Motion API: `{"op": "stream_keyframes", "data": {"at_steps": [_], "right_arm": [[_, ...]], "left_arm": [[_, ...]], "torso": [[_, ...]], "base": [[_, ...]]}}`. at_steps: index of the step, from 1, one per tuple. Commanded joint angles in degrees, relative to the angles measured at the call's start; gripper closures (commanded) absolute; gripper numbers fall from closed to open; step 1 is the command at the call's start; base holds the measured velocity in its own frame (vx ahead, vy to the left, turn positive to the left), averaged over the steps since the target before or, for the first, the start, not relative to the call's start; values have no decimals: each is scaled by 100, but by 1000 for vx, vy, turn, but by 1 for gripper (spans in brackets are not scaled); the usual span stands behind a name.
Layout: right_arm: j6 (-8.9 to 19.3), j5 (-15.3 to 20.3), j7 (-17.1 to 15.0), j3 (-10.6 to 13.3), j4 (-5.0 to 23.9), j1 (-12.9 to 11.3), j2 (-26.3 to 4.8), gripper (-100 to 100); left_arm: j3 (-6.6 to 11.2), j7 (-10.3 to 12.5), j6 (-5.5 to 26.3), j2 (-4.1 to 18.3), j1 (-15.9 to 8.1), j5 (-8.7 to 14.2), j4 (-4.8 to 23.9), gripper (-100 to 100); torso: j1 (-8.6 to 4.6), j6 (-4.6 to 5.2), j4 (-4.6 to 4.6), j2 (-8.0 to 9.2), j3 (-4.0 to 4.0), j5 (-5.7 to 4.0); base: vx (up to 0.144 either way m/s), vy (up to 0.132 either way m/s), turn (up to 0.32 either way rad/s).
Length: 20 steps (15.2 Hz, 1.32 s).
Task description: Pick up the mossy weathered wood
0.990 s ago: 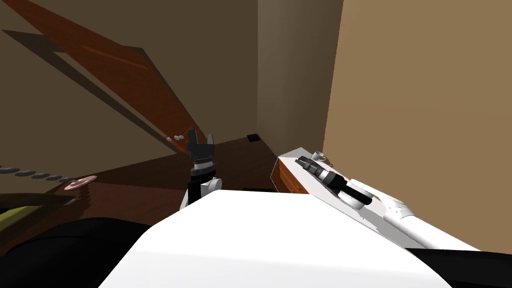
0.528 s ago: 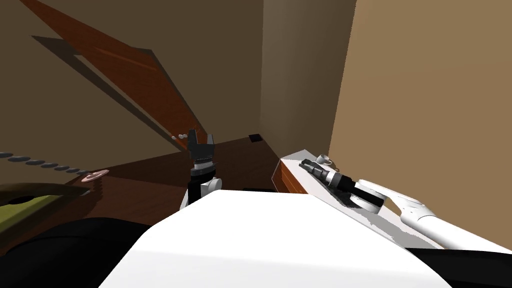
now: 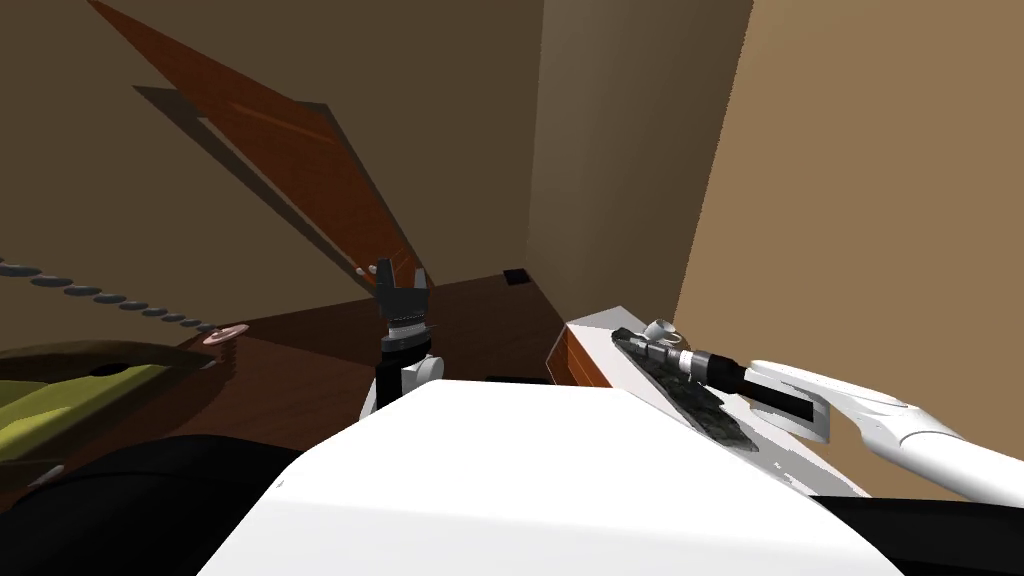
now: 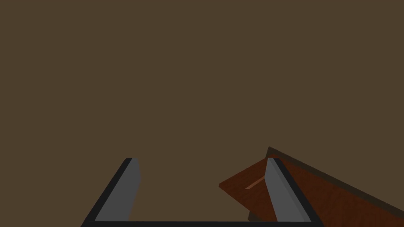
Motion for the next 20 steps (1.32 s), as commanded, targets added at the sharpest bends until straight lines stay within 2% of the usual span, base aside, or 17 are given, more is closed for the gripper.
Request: {"op": "stream_keyframes", "data": {"at_steps": [1, 2, 3, 6, 7, 8, 9, 11, 12, 15, 16, 19, 20], "right_arm": [[22, 20, 3, 41, 38, 110, -242, -100], [10, 80, -25, 167, 202, 145, -386, -100], [10, 80, -25, 167, 202, 145, -485, -100], [-13, 192, -79, 418, 488, 226, -891, -100], [-13, 192, -79, 418, 488, 226, -909, -100], [-24, 244, -105, 543, 609, 272, -1087, -100], [-24, 244, -105, 543, 609, 272, -1087, -100], [-48, 339, -154, 791, 808, 379, -1377, -100], [-48, 339, -154, 791, 808, 379, -1377, -100], [-81, 461, -219, 1146, 1003, 560, -1658, -100], [-81, 461, -219, 1146, 1003, 560, -1658, -100], [-108, 548, -268, 1439, 1094, 730, -1795, -100], [-108, 548, -268, 1439, 1094, 730, -1795, -100]], "left_arm": [[0, 0, 0, 0, 0, 0, 0, 0], [0, 0, 0, 0, 0, 0, 0, 0], [0, 0, 0, 0, 0, 0, 0, 0], [0, 0, 0, 0, 0, 0, 0, 0], [0, 0, 0, 0, 0, 0, 0, 0], [0, 0, 0, 0, 0, 0, 0, 0], [0, 0, 0, 0, 0, 0, 0, 0], [0, 0, 0, 0, 0, 0, 0, 0], [0, 0, 0, 0, 0, 0, 0, 0], [0, 0, 0, 0, 0, 0, 0, 0], [0, 0, 0, 0, 0, 0, 0, 0], [0, 0, 0, 0, 0, 0, 0, 0], [0, 0, 0, 0, 0, 0, 0, 0]], "torso": [[0, 0, 0, 0, 0, 0], [1, 1, 0, 1, 1, 0], [-1, -1, 0, 1, 1, 0], [-2, -1, 0, -1, -1, 0], [-3, 0, 0, -2, -1, 0], [-3, 1, 0, -1, 0, -1], [-3, 0, 0, 1, 0, 0], [-3, 1, 1, 3, 2, -2], [-2, -1, 0, 0, 0, 1], [-3, 1, 1, 6, 3, -1], [-3, 1, 1, 5, 3, -1], [-2, 2, 3, 12, 7, -2], [-3, 3, 3, 13, 8, -3]], "base": [[45, -16, 94], [47, -21, 137], [48, -25, 131], [53, -29, 131], [49, -30, 96], [43, -30, 97], [40, -30, 85], [47, -26, 141], [44, -33, 112], [34, -31, 121], [31, -31, 67], [21, -30, 73], [18, -24, 55]]}}
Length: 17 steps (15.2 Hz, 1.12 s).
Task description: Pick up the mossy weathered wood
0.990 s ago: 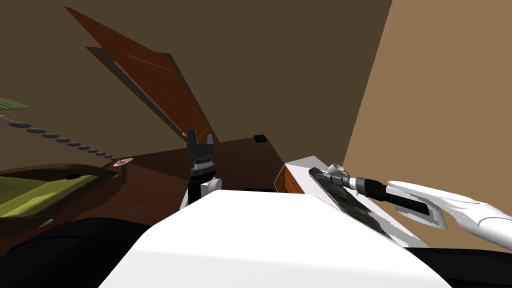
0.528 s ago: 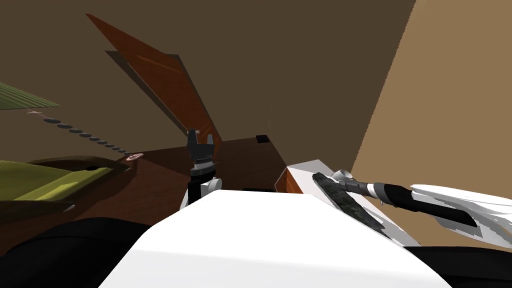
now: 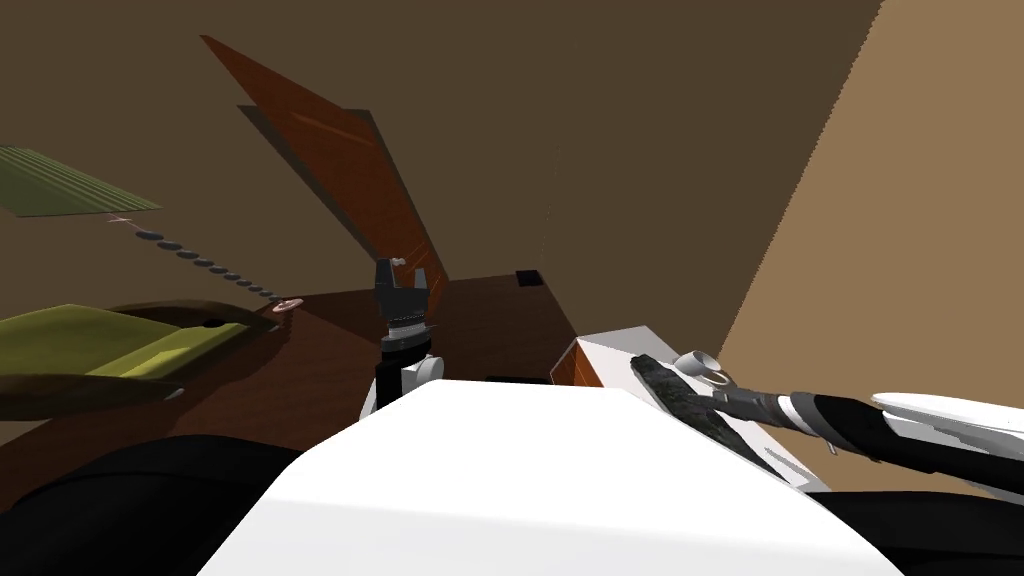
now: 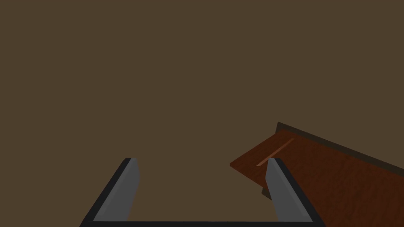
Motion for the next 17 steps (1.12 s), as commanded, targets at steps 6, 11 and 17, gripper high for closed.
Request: {"op": "stream_keyframes", "data": {"at_steps": [6, 11, 17], "right_arm": [[74, 88, 34, 180, 100, 121, 154, -100], [95, 130, 51, 197, 154, 104, 256, 100], [-2, 29, -27, 156, 9, 117, -69, 100]], "left_arm": [[0, 0, 0, 0, 0, 0, 0, 0], [0, 0, 0, 0, 0, 0, 0, 0], [0, 0, 0, 0, 0, 0, 0, 0]], "torso": [[9, -1, 1, 4, 3, 0], [11, 0, 1, 2, 1, 2], [4, 18, 2, 13, 7, 5]], "base": [[14, -12, 42], [17, -4, 37], [-12, 3, -51]]}}
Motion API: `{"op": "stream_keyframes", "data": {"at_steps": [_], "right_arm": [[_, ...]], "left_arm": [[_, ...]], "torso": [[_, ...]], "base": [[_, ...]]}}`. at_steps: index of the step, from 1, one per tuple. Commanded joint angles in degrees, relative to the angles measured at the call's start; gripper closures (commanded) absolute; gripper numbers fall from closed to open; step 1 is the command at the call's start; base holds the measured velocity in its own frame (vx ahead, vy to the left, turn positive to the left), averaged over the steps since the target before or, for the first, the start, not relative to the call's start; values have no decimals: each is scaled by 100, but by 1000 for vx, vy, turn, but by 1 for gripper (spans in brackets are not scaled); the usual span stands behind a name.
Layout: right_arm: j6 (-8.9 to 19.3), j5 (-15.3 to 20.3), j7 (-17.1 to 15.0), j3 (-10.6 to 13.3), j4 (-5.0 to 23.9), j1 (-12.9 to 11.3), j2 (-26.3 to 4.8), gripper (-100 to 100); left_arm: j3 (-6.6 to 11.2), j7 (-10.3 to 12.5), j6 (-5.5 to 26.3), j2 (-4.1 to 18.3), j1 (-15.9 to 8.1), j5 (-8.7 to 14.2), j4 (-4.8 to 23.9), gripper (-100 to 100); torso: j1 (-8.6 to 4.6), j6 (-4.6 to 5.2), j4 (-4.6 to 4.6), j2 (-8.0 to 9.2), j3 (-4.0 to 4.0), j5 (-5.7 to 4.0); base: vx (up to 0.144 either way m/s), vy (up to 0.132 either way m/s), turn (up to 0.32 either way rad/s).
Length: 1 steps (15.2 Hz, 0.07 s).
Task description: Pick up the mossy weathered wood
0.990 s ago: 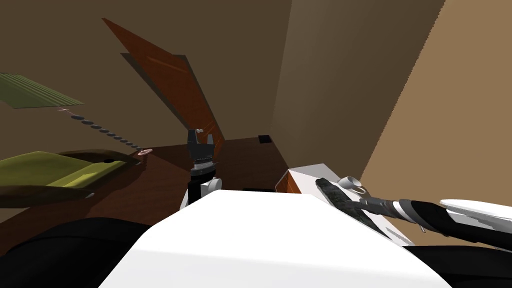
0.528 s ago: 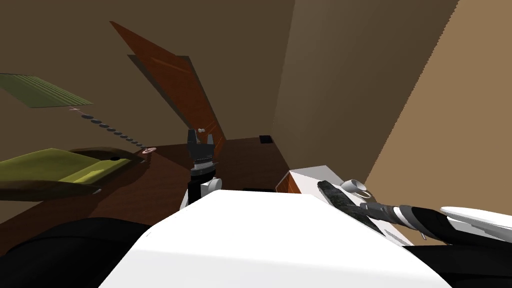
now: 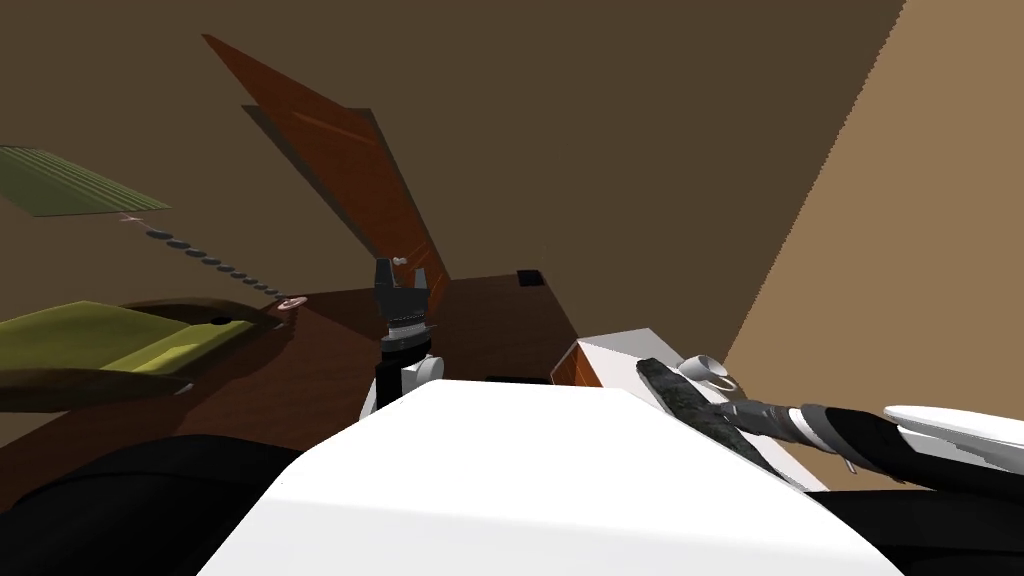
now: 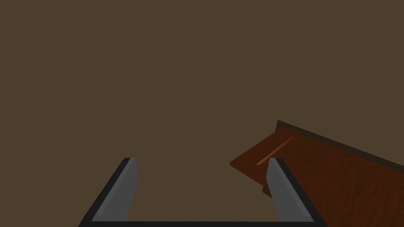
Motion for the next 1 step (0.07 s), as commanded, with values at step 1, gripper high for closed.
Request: {"op": "stream_keyframes", "data": {"at_steps": [1], "right_arm": [[0, 0, 0, 0, 0, 0, 0, 100]], "left_arm": [[0, 0, 0, 0, 0, 0, 0, 0]], "torso": [[0, 0, 0, 0, 0, 0]], "base": [[-18, 4, -41]]}}
